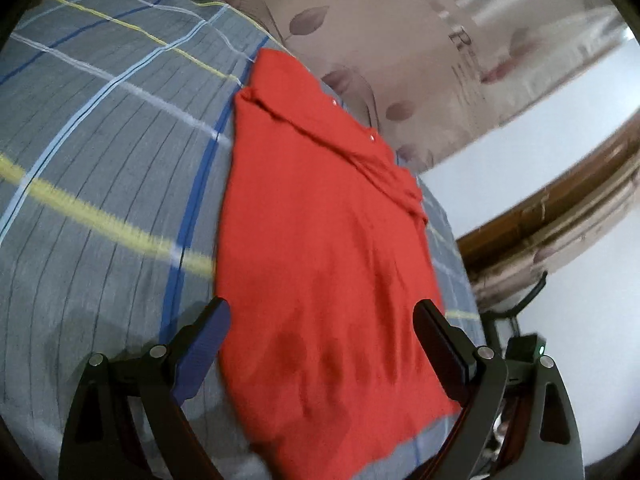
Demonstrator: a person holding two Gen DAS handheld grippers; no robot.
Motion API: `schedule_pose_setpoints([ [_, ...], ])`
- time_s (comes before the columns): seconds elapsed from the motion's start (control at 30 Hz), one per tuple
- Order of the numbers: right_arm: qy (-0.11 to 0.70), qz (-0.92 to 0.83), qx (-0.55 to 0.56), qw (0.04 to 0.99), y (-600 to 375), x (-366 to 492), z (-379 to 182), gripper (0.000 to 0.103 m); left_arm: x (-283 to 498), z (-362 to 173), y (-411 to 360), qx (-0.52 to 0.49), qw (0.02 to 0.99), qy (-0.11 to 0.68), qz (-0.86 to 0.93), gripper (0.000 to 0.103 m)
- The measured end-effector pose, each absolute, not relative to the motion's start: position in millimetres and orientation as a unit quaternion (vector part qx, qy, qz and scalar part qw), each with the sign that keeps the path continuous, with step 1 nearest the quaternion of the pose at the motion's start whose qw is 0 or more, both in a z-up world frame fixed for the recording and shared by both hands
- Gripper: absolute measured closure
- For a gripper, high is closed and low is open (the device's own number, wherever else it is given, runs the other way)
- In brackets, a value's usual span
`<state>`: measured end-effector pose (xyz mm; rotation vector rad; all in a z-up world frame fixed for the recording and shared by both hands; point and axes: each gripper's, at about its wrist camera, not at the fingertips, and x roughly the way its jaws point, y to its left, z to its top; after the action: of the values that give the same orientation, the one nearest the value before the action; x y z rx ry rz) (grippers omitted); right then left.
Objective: Fold small clothes
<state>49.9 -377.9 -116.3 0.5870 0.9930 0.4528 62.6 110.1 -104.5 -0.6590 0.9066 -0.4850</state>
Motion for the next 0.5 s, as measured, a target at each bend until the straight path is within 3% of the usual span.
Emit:
schedule_pose_setpoints([
  [0.23, 0.458, 0.256, 0.312, 0.792, -361.3, 27.2, -125.2, 0.052, 27.9, -110.8, 120.1, -0.347, 0.795, 0.431, -0.248, 0.011],
  [0.5, 0.444, 0.282, 0.336, 0.782, -347.4, 21.5, -127.8, 0.054, 5.2, -108.3, 107.2, -0.311, 0.806, 0.432, -0.26, 0.011],
])
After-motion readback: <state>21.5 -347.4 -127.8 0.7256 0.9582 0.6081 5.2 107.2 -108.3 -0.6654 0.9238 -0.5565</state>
